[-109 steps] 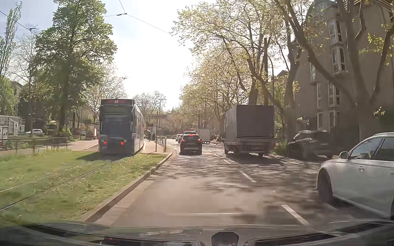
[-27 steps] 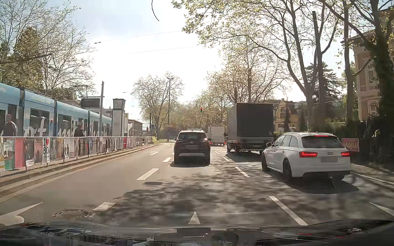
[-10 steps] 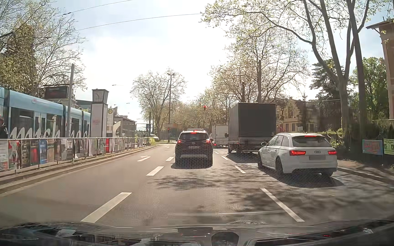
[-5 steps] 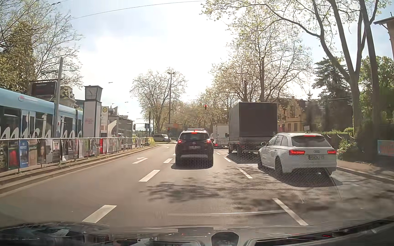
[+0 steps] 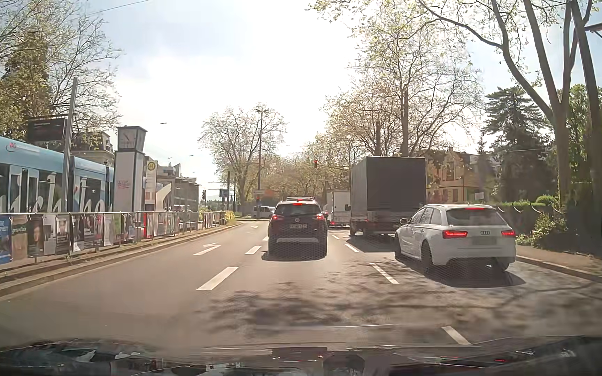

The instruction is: Follow the waypoints while adhering to traffic rules and regulations

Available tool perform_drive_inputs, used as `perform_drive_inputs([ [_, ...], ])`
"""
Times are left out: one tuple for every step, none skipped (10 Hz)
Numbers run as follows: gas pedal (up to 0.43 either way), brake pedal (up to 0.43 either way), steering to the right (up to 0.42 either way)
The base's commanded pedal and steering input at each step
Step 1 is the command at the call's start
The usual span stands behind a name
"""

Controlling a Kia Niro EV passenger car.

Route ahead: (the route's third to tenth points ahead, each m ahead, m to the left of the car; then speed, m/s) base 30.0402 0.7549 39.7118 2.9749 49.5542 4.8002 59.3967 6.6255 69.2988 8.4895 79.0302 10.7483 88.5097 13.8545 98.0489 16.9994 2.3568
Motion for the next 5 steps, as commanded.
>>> perform_drive_inputs([
  [0.0,0.0,-0.008],
  [0.0,0.0,-0.006],
  [0.0,0.0,-0.005],
  [0.0,0.0,-0.005],
  [0.0,0.0,-0.005],
])
